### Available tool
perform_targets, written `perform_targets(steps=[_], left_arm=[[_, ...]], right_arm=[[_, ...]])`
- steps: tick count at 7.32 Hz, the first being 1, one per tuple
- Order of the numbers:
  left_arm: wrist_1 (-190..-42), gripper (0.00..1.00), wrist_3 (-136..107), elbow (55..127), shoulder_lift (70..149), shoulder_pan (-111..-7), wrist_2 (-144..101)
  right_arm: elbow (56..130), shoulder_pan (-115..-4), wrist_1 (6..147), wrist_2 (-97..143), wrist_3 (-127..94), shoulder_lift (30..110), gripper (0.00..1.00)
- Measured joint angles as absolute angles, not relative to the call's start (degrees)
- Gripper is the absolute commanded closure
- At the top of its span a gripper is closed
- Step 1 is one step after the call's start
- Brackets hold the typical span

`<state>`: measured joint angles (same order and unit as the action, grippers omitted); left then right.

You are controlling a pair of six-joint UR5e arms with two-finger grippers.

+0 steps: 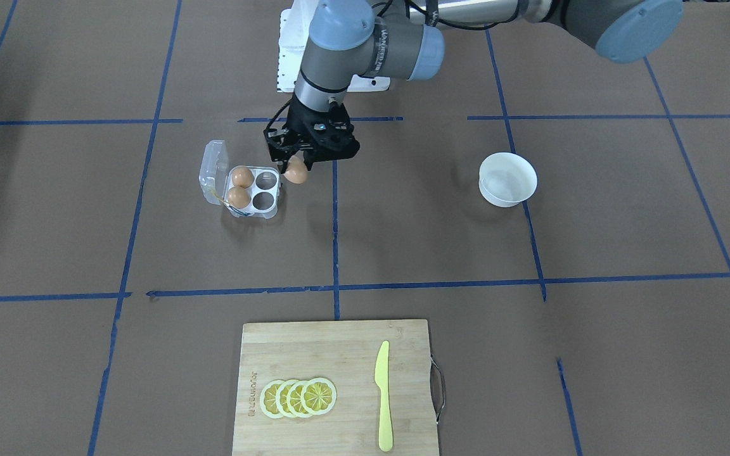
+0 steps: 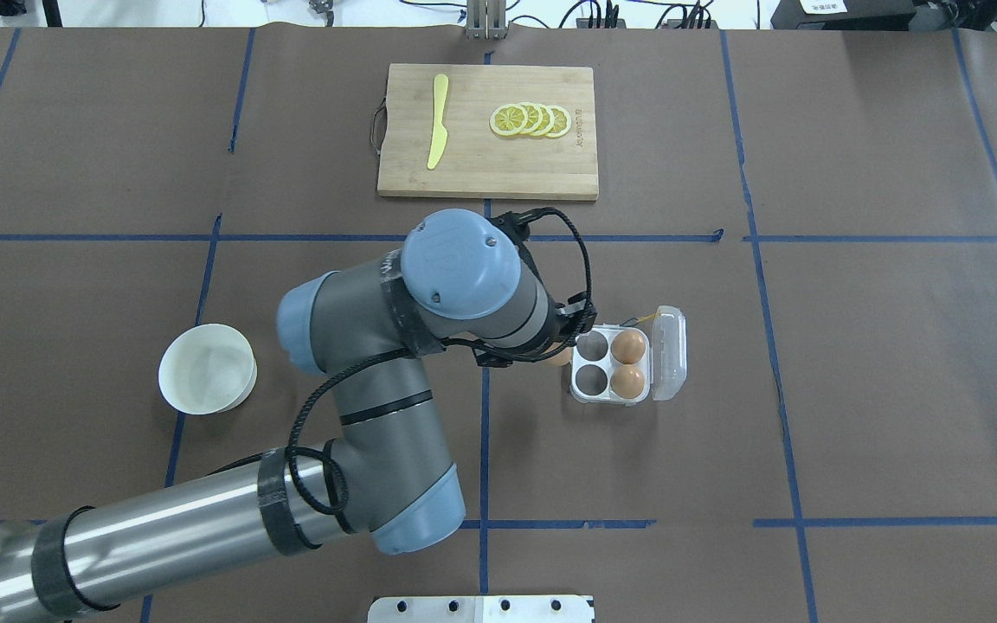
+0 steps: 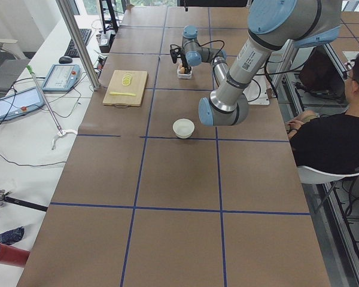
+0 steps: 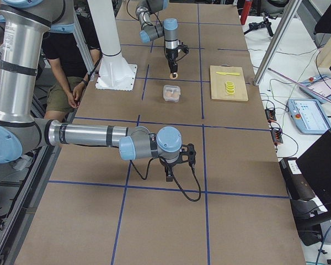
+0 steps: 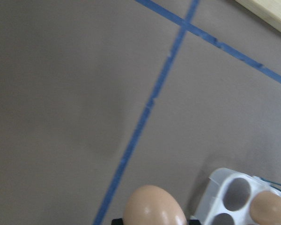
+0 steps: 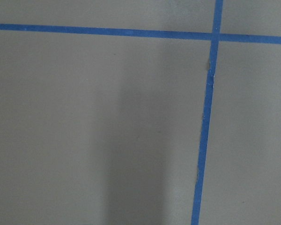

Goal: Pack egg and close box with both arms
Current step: 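Carry the egg with the left gripper to the clear egg carton, then lower the egg into an empty carton cup and open the left gripper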

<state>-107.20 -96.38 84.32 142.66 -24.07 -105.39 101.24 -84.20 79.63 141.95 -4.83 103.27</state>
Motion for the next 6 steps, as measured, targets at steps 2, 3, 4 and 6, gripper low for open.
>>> perform_targets(steps=[2,3,4,6], left_arm=[[-109.44,1.0,-96.24,81.45,144.66,-22.62,-104.76],[-109.7,0.72,-96.24,81.03,145.05,-21.84,-103.72],[-109.78,0.48,-96.22,80.77,145.37,-21.49,-103.17],[-109.85,0.37,-96.16,80.46,145.53,-21.3,-102.87]], right_arm=[[101.25,-84.2,79.63,142.1,-4.85,103.27,0.0],[101.25,-84.2,79.63,142.11,-4.87,103.27,0.0],[101.25,-84.2,79.63,142.12,-4.87,103.27,0.0],[101.25,-84.2,79.63,142.12,-4.91,103.3,0.0]])
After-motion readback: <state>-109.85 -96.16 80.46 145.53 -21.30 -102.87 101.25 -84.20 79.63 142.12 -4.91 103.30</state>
